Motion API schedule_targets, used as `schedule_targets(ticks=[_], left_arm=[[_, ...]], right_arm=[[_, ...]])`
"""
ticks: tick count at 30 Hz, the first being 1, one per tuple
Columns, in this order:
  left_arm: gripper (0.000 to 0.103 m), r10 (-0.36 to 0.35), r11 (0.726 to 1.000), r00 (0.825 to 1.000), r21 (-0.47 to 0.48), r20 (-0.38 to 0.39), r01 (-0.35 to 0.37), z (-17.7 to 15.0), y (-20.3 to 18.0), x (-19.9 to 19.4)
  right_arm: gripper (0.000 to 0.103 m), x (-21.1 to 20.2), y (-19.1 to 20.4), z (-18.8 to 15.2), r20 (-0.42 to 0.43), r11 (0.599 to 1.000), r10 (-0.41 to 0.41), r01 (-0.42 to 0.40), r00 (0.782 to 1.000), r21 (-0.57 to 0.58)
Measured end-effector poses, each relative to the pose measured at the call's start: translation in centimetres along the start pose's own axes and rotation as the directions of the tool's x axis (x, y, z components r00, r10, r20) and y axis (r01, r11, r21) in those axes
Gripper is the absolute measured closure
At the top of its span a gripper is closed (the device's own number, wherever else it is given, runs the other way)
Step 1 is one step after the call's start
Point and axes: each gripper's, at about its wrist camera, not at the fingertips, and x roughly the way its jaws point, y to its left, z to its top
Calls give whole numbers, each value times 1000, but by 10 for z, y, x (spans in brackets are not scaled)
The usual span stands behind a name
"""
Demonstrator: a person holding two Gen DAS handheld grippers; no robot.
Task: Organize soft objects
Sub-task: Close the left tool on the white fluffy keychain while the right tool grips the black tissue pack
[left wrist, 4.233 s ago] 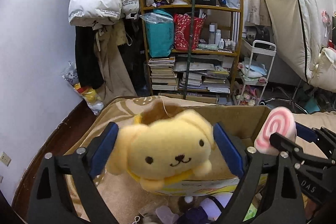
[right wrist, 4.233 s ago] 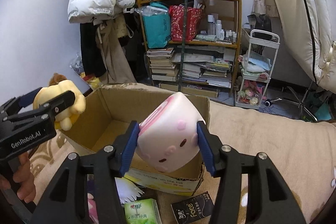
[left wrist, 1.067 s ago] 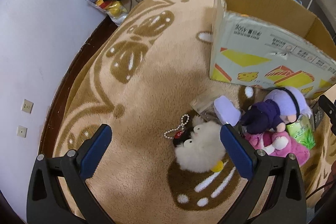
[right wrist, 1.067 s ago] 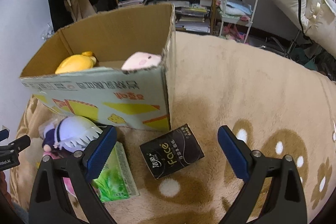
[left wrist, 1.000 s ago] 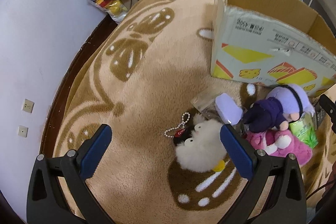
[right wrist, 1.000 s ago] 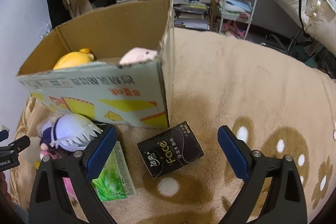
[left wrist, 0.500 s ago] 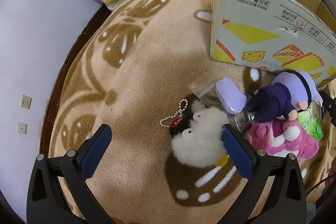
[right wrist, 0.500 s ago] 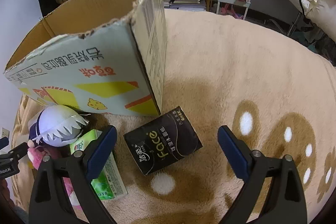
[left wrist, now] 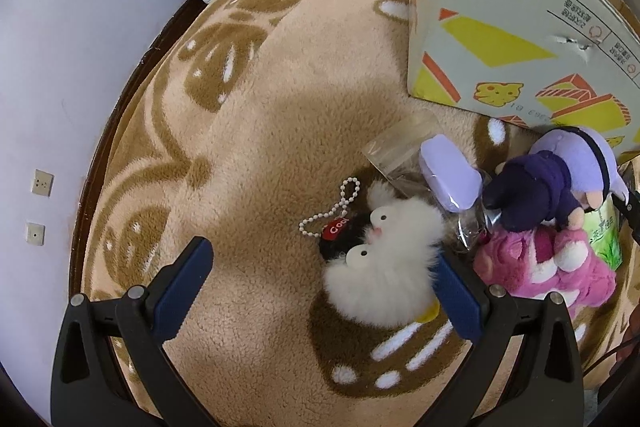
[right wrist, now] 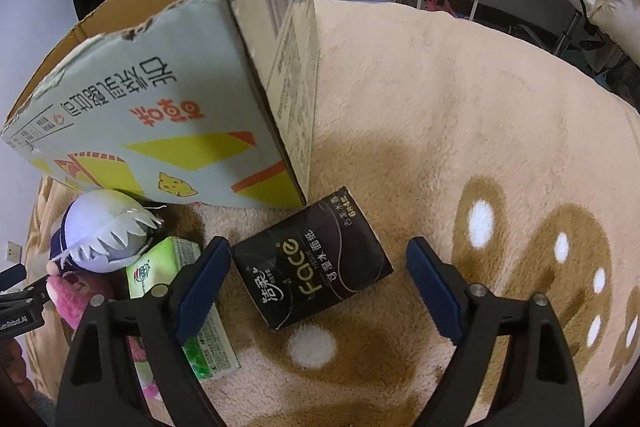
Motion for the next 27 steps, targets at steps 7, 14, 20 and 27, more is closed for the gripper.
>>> schedule_targets(ticks=[7, 14, 20, 27], left_arm=[[2, 9, 1000, 1000, 7, -8, -9, 0, -2, 3], [2, 15, 1000, 1000, 28, -8, -15, 3, -7, 10], [2, 14, 999, 1000, 38, -4, -14, 3, -8, 12], [14, -25, 999, 1000, 45, -11, 25, 1, -12, 12]], right_arm=[[15, 4, 0, -1, -1, 1000, -6, 6, 1000, -4], [21, 4, 1, -2, 0, 1000, -3, 3, 1000, -7], [21, 4, 1, -2, -2, 1000, 2, -2, 1000, -6], [21, 4, 3, -4, -8, 1000, 1, -1, 1000, -10]])
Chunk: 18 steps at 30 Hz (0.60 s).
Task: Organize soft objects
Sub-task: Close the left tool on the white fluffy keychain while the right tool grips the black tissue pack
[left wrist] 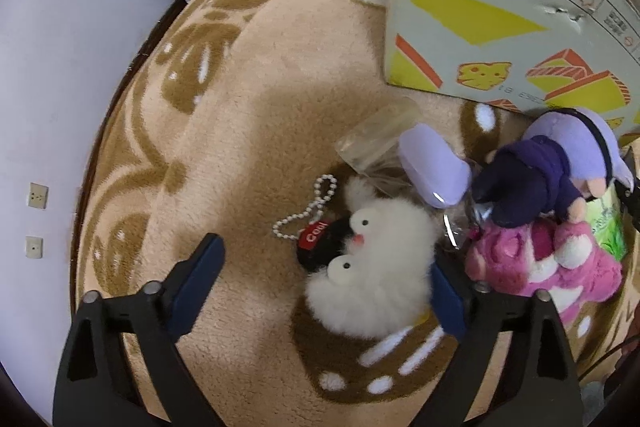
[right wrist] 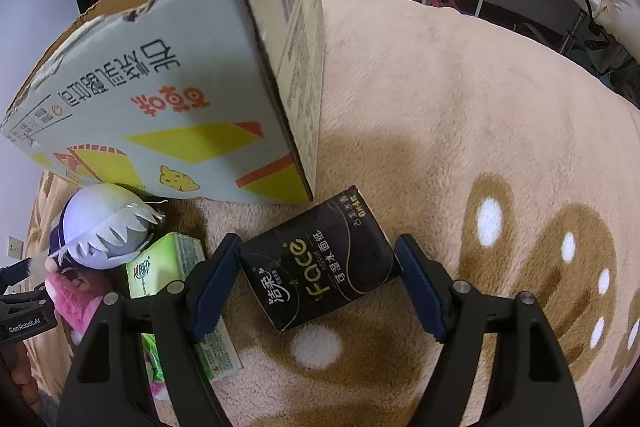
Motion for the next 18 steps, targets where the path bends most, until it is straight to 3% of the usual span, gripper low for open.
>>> schedule_targets(ticks=[3, 10, 18], left_arm=[[20, -9, 1000, 1000, 10, 5, 9, -1, -2, -1], [53, -83, 996, 997, 26, 2, 83, -4, -9, -6], [60, -92, 996, 996, 11, 10, 92, -11, -9, -13]], right_arm=[[21, 0, 0, -1, -2, 1000, 2, -2, 1000, 4], [21, 0, 1, -1, -3, 1000, -4, 4, 1000, 5], [22, -3, 1, -5, -3, 1000, -1, 1, 1000, 11]])
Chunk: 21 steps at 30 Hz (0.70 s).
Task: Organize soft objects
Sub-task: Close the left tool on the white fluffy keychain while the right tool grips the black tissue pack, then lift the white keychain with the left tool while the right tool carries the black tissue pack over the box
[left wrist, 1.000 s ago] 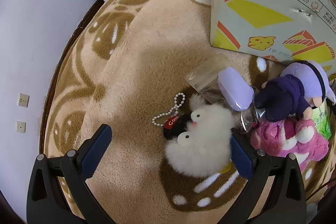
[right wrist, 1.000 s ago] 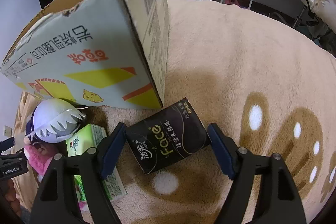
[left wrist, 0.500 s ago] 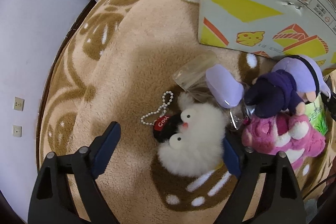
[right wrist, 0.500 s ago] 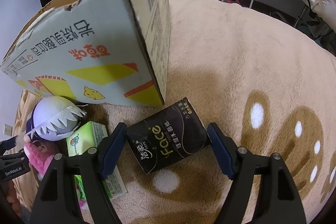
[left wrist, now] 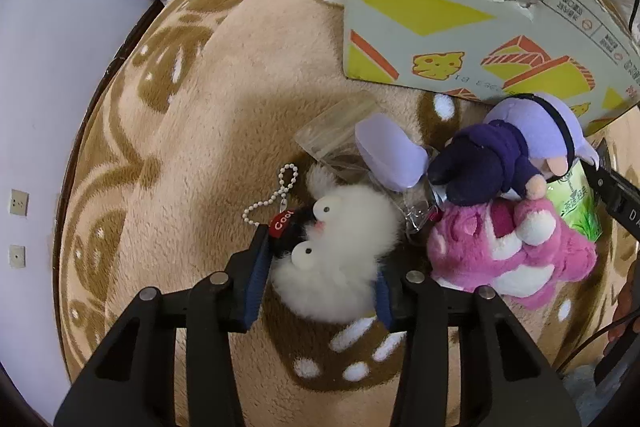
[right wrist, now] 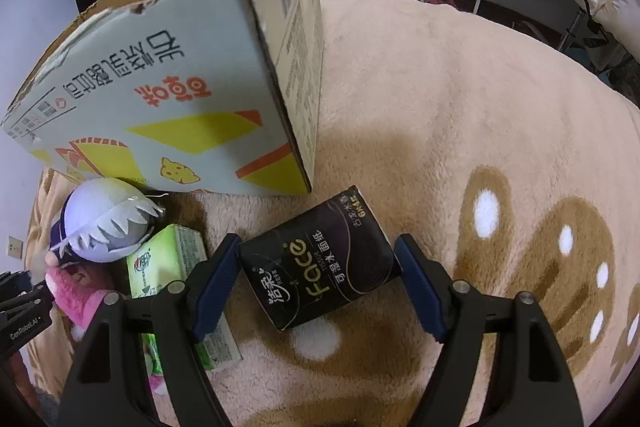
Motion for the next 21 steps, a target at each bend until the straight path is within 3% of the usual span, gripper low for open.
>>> schedule_targets(ticks=[15, 21], left_arm=[[67, -51, 996, 997, -63, 63, 55, -13, 10, -30], [67, -37, 997, 983, -63, 181, 49, -22, 8, -64]], right_arm=[[22, -30, -4, -12, 54, 999, 33, -34, 998, 32], [22, -58, 3, -14, 148, 998, 52, -56, 988, 19]])
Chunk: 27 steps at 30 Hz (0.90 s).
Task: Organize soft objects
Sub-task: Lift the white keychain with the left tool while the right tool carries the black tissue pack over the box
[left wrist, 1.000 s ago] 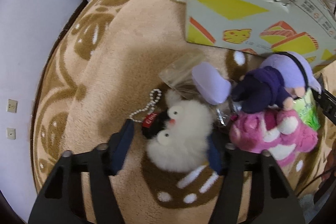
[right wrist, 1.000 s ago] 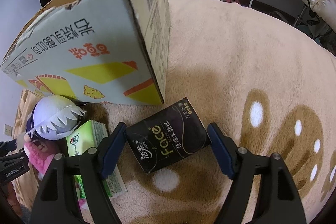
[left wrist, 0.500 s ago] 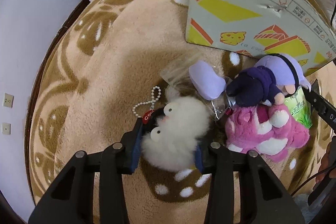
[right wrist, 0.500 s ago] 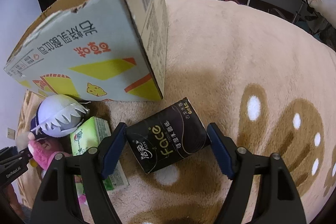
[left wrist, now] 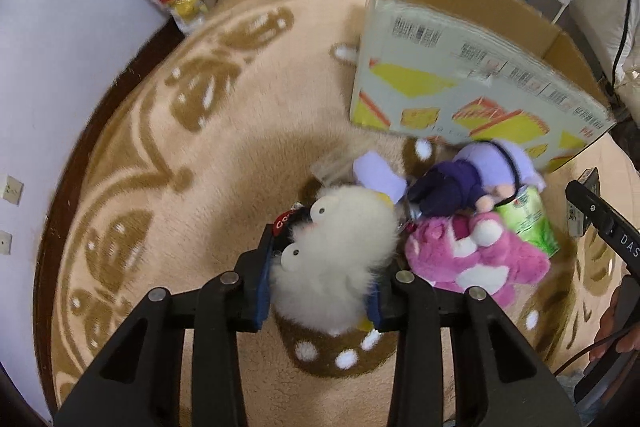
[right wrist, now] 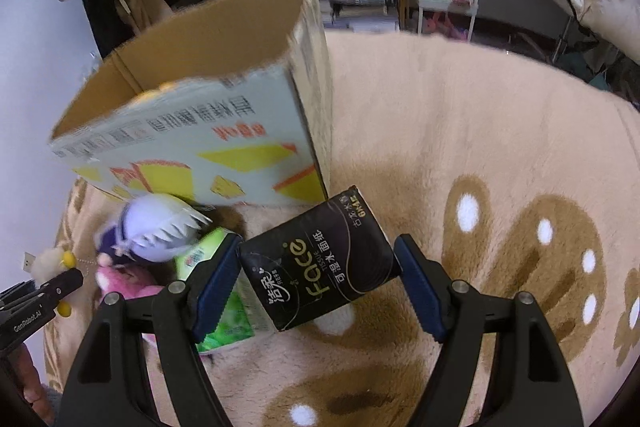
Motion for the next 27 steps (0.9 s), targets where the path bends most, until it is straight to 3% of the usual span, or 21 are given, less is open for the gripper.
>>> schedule_targets(ticks=[5, 8, 16, 20, 27], left_arm=[[67, 12, 1000, 991, 24, 135, -15, -3, -6, -37], [67, 2, 1000, 974, 30, 226, -9, -1, -7, -58], [67, -13, 999, 898, 48, 439, -9, 5, -10, -98], [67, -20, 998, 867, 58, 499, -11, 9, -13, -107], [67, -23, 998, 831, 64, 556, -15, 15, -17, -120]], right_arm=[[22, -30, 9, 2, 87, 999, 41, -41, 995, -1], [22, -43, 13, 7, 131, 998, 67, -68, 989, 0], [22, -77, 36, 16, 279, 991, 128, -113, 952, -70], [22, -84, 44, 19, 330, 988, 147, -123, 932, -92], [22, -101, 49, 28, 400, 986, 159, -122, 903, -117]])
